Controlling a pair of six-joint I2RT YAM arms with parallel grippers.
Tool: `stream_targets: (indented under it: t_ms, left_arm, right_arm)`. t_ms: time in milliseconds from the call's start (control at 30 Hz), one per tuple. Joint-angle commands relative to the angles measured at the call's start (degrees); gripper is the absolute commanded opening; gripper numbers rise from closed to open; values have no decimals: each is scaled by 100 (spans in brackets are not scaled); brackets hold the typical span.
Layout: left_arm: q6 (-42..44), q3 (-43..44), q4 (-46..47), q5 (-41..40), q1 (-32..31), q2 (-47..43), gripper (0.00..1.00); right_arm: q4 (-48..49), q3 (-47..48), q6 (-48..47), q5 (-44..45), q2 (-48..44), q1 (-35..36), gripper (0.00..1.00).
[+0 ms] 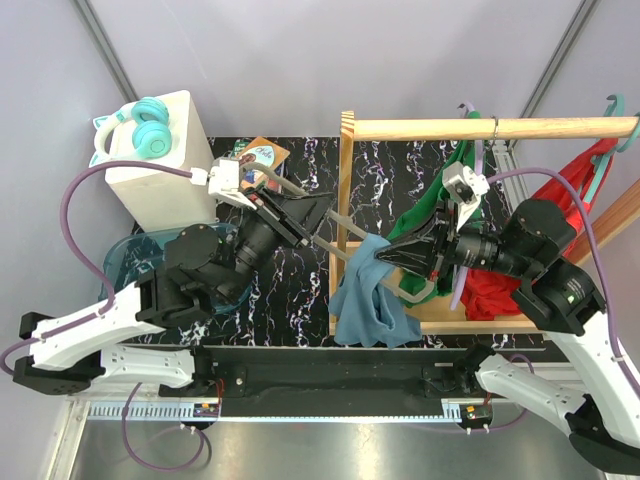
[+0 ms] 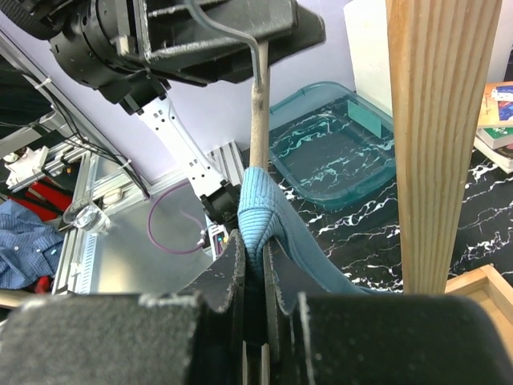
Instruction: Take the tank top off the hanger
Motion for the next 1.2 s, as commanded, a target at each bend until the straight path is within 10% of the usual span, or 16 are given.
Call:
stream_targets:
  t_ms: [0, 233, 500, 733, 1167]
  left_arm:
    - [465, -79, 763, 361, 34, 16, 21]
    - [1325, 422, 570, 193, 104, 298, 0]
    - [1730, 396, 868, 325, 438, 245, 0]
    - [1705, 510, 1070, 544, 614, 280, 0]
    - [1185, 527, 1054, 1143, 631, 60, 0]
  right_arm:
    - [525, -13, 52, -80, -160, 36, 0]
    - [516, -119, -106, 422, 24, 36, 2]
    - [314, 66, -133, 1090, 262, 37, 60]
    - [182, -145, 130, 1196, -55, 28, 85]
    - [-345, -136, 262, 1170, -336, 28, 92]
